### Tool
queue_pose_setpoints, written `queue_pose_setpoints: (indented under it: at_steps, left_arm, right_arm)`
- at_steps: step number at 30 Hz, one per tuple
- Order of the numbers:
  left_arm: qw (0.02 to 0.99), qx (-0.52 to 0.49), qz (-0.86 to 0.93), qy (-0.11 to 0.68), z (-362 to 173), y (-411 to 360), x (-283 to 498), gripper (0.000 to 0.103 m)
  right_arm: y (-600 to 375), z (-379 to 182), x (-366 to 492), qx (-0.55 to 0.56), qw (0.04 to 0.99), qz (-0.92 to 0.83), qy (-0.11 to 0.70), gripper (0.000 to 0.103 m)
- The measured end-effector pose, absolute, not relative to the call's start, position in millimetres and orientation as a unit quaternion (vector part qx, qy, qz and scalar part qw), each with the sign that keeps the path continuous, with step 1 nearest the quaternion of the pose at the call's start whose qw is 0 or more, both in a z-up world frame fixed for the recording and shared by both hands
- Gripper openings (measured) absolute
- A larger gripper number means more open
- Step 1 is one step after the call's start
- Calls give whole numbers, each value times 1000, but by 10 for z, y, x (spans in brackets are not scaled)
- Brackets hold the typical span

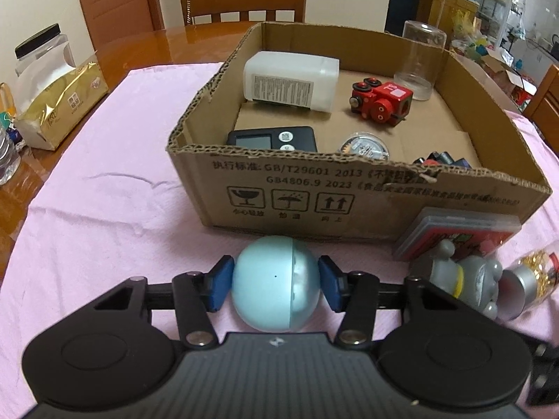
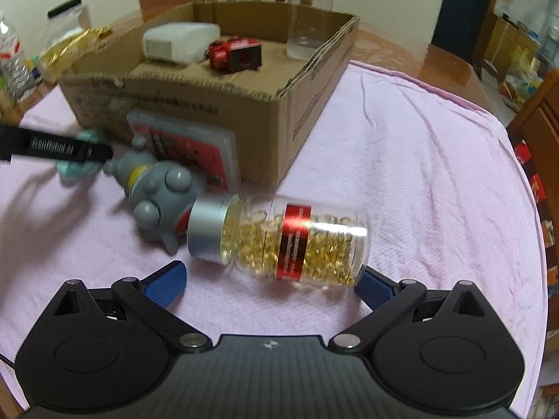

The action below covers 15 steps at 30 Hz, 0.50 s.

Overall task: Organize rigid objects
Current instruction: 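Grasp the light blue round case with the left tool while the right tool grasps the gold capsule bottle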

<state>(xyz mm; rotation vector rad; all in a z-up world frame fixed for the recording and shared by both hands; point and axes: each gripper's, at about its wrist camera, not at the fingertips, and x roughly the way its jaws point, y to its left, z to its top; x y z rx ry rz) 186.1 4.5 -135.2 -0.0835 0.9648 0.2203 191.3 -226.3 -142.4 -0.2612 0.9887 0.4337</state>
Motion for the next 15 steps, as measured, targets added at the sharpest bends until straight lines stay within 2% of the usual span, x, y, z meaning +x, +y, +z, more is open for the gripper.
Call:
queue_pose_setpoints:
  at_steps: [15]
  left_arm:
    - [874,-30,115,470,-1340,74,1822,55]
  right_arm:
    - [-2193,-1313,2009,-121,860,151,473,99]
